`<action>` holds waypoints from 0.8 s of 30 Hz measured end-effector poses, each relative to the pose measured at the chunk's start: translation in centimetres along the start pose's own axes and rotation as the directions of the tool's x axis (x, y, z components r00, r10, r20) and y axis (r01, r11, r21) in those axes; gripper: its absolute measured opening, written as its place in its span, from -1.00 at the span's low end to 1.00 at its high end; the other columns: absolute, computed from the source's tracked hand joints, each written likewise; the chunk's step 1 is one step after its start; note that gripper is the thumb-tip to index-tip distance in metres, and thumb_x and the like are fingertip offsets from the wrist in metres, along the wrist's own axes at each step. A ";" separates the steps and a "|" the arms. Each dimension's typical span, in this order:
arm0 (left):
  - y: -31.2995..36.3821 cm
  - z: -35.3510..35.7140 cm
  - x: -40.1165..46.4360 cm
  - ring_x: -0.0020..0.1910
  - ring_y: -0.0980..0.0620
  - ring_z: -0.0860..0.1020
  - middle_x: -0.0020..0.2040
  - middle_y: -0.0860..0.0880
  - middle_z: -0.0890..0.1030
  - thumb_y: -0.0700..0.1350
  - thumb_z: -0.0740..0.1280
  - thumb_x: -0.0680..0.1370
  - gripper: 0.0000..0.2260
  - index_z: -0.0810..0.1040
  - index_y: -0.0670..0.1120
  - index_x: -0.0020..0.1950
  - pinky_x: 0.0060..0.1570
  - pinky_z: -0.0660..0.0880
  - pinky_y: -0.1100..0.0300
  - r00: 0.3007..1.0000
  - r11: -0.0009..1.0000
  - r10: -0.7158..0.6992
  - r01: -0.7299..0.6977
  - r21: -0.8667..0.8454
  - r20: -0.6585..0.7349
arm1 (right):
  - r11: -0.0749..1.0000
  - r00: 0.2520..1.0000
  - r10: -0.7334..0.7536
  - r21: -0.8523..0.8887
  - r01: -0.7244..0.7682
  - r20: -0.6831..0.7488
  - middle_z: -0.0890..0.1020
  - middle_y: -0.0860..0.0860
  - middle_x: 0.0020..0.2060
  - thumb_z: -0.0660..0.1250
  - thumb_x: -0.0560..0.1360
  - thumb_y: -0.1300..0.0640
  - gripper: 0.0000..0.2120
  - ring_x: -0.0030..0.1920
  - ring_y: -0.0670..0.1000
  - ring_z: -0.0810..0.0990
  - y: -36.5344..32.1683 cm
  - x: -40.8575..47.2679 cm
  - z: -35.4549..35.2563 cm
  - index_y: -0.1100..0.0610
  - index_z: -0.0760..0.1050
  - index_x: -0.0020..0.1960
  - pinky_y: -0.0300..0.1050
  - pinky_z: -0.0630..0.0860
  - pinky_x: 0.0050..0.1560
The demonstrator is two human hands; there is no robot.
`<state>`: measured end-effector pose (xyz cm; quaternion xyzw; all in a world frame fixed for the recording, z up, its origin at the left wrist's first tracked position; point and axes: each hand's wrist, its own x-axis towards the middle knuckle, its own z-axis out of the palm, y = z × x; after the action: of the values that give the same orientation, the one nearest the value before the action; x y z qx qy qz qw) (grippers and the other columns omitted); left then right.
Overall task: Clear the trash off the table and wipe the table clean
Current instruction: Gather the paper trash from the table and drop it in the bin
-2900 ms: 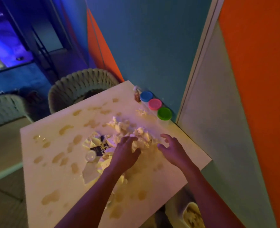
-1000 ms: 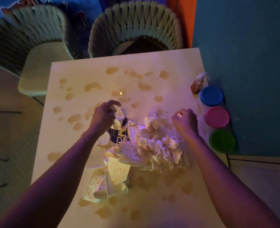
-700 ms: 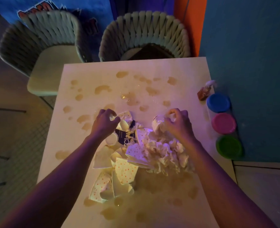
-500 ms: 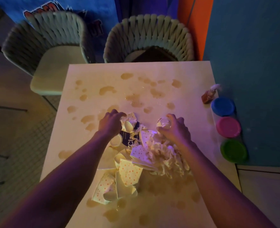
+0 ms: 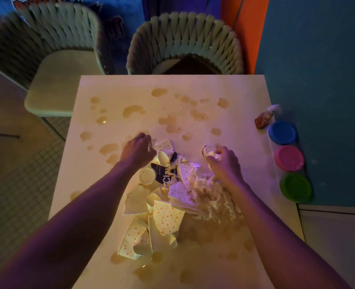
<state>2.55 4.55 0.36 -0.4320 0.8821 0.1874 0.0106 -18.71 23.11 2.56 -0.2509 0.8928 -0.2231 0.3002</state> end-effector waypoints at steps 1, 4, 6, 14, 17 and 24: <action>0.1 -0.2 -0.2 -0.14 -0.16 0.55 -0.04 -0.09 0.55 -0.09 0.43 0.46 -0.86 0.55 -0.11 -0.05 -0.21 0.45 0.09 1.000 0.999 -0.019 0.018 -0.051 -0.012 | 0.999 0.999 0.022 0.042 -0.021 -0.024 0.59 0.14 0.12 0.34 0.46 -0.02 -0.65 0.12 0.19 0.58 -0.1 -0.1 -0.2 0.13 0.50 0.18 -0.09 0.44 0.00; 1.0 -1.0 -1.5 -0.17 -0.15 0.52 -0.09 -0.09 0.61 -0.20 0.40 0.46 -0.87 0.49 -0.08 -0.05 -0.24 0.34 0.13 0.998 0.986 -0.011 0.001 -0.166 -0.057 | 0.983 0.996 0.076 0.170 -0.066 -0.051 0.65 0.14 0.04 0.29 0.40 -0.15 -0.55 0.06 0.17 0.59 -0.3 -0.8 -0.9 0.17 0.53 0.11 -0.07 0.46 -0.02; 1.7 -1.2 -2.5 -0.15 -0.11 0.54 -0.07 -0.05 0.63 -0.25 0.35 0.48 -0.83 0.54 -0.02 0.01 -0.23 0.38 0.13 0.998 0.977 0.018 -0.031 -0.211 -0.062 | 0.977 0.995 0.090 0.196 -0.081 -0.036 0.65 0.12 -0.04 0.33 0.43 -0.14 -0.64 0.01 0.17 0.59 -0.3 -1.4 -1.2 0.15 0.52 0.02 -0.09 0.44 -0.08; 5.3 1.9 -5.0 -0.02 -0.10 0.57 0.05 -0.05 0.56 0.03 0.32 0.53 -0.75 0.57 -0.01 0.16 -0.07 0.52 0.08 0.990 0.985 0.059 -0.036 -0.169 0.129 | 0.978 0.998 0.041 0.206 -0.031 -0.044 0.56 0.01 -0.25 0.36 0.43 0.13 -0.91 -0.20 0.10 0.51 -0.2 -4.0 -2.1 0.11 0.46 -0.13 -0.11 0.36 -0.29; 5.7 3.2 -4.9 0.00 -0.19 0.61 0.14 -0.12 0.58 -0.02 0.31 0.56 -0.64 0.41 0.05 0.36 -0.08 0.59 -0.02 0.983 0.997 0.073 -0.069 -0.034 0.169 | 0.989 0.998 -0.021 0.150 0.012 0.056 0.59 -0.01 -0.10 0.39 0.37 0.18 -0.79 -0.17 0.04 0.57 0.4 -4.6 -1.9 -0.02 0.57 -0.01 -0.17 0.41 -0.21; 6.0 4.1 -4.3 -0.05 -0.24 0.63 0.14 -0.17 0.55 -0.11 0.33 0.58 -0.73 0.48 -0.06 0.28 -0.15 0.59 -0.01 0.986 0.990 0.072 -0.089 0.110 0.154 | 0.992 0.979 -0.106 -0.047 0.116 0.174 0.52 -0.03 0.10 0.41 0.39 0.03 -0.57 0.06 0.03 0.59 1.5 -6.3 0.0 -0.17 0.53 0.25 -0.12 0.52 0.05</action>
<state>0.04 12.51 -0.80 -0.3794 0.9051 0.1675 0.0943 -14.82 27.92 4.43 -0.3271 0.8544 -0.1915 0.3555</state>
